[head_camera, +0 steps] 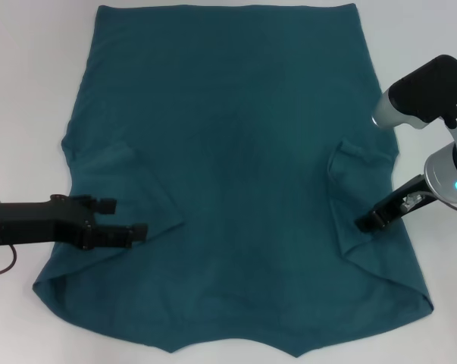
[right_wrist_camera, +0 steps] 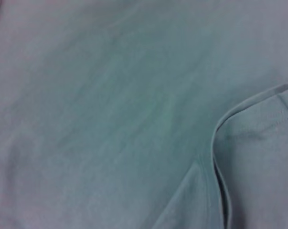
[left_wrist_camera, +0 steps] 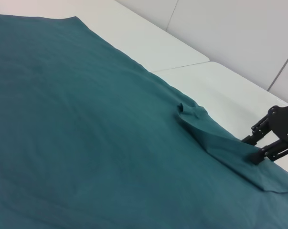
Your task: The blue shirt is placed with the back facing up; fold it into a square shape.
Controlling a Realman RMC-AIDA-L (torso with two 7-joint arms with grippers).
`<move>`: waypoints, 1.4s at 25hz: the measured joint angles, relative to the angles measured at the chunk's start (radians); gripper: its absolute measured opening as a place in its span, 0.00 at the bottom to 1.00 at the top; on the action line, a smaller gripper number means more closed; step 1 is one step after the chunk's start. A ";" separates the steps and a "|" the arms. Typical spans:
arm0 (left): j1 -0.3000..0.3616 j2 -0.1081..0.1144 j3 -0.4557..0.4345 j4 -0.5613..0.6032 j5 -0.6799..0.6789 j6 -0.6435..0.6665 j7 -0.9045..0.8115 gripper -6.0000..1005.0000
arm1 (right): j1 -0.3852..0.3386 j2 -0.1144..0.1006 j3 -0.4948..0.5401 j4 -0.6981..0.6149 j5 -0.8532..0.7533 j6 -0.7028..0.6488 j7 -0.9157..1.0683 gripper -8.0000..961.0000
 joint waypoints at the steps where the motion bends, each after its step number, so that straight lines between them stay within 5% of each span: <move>1: 0.000 0.000 0.000 0.000 0.000 -0.001 0.000 0.94 | 0.000 0.000 0.001 0.009 0.007 0.002 -0.002 0.53; 5: -0.003 0.000 0.001 -0.002 0.000 -0.005 0.000 0.94 | 0.008 -0.003 0.002 0.041 0.031 0.004 -0.008 0.49; 16: 0.002 0.000 0.004 -0.001 -0.001 -0.004 0.000 0.94 | 0.008 -0.004 0.040 0.042 0.035 0.006 -0.010 0.03; 24: 0.003 0.000 0.001 0.000 -0.001 0.003 0.000 0.94 | 0.037 -0.003 0.038 0.044 0.125 0.017 -0.038 0.02; 35: 0.018 -0.002 0.000 -0.002 0.000 -0.004 0.000 0.94 | 0.103 -0.003 0.046 0.163 0.235 0.069 -0.082 0.14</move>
